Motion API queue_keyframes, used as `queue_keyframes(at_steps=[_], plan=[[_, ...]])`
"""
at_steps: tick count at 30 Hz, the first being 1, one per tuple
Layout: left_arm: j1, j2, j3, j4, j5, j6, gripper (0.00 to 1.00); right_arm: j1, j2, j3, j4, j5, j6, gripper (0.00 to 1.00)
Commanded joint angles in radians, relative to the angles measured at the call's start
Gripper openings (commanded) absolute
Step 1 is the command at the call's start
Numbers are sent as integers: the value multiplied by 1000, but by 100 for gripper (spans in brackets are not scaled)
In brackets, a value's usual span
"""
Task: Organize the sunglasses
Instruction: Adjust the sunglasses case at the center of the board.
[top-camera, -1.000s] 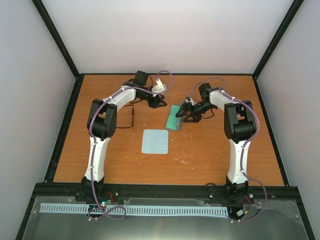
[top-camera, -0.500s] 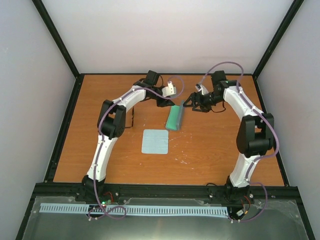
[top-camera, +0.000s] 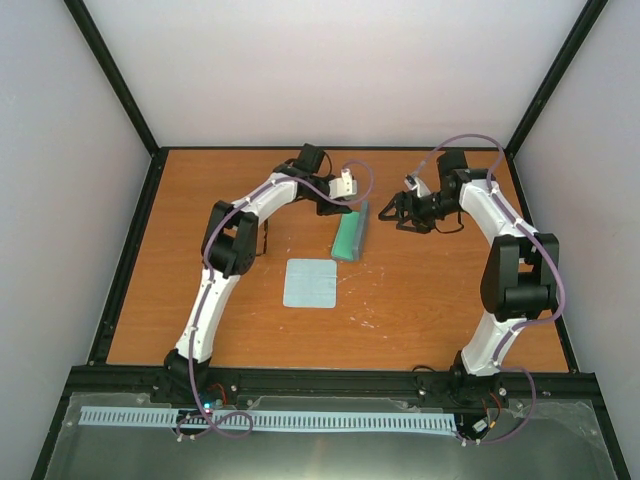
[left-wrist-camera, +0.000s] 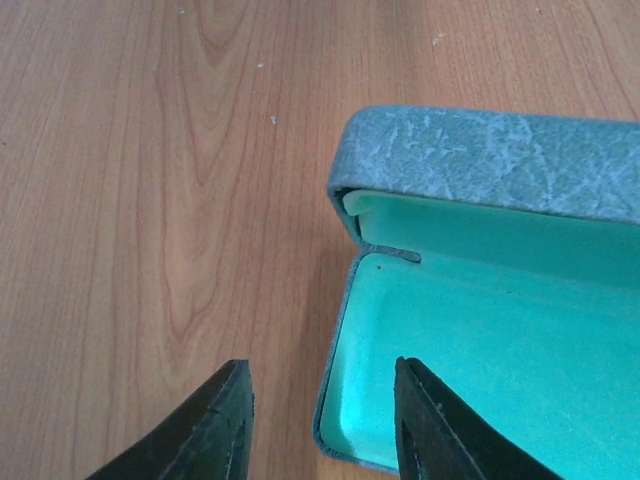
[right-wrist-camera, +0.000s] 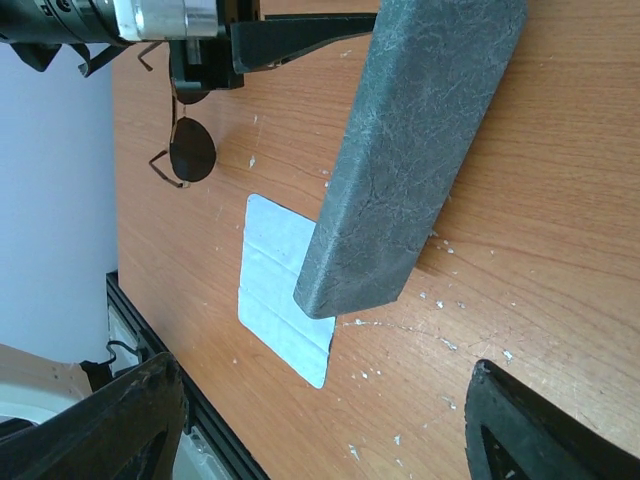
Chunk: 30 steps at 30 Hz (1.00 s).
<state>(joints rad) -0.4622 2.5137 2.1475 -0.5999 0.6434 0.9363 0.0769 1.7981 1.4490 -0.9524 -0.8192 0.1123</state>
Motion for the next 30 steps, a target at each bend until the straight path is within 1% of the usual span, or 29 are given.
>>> queue_keyframes(at_steps=[1,6,14,19,25,30], plan=[[-15,30,35,-3,-6,41,40,-12,0,-12,1,-30,-24,74],[-16,50,50,22,-42,56,38,-21,4,-20,9,-45,-26,74],[-16,75,71,-20,-40,81,30,-37,-2,-48,12,-58,-35,74],[-15,70,64,-71,-33,72,15,-39,4,-59,12,-67,-41,74],[-16,49,19,-118,-37,60,0,-40,15,-53,2,-75,-58,73],[-14,26,-5,-153,-42,-3,0,-40,5,-67,1,-66,-62,72]])
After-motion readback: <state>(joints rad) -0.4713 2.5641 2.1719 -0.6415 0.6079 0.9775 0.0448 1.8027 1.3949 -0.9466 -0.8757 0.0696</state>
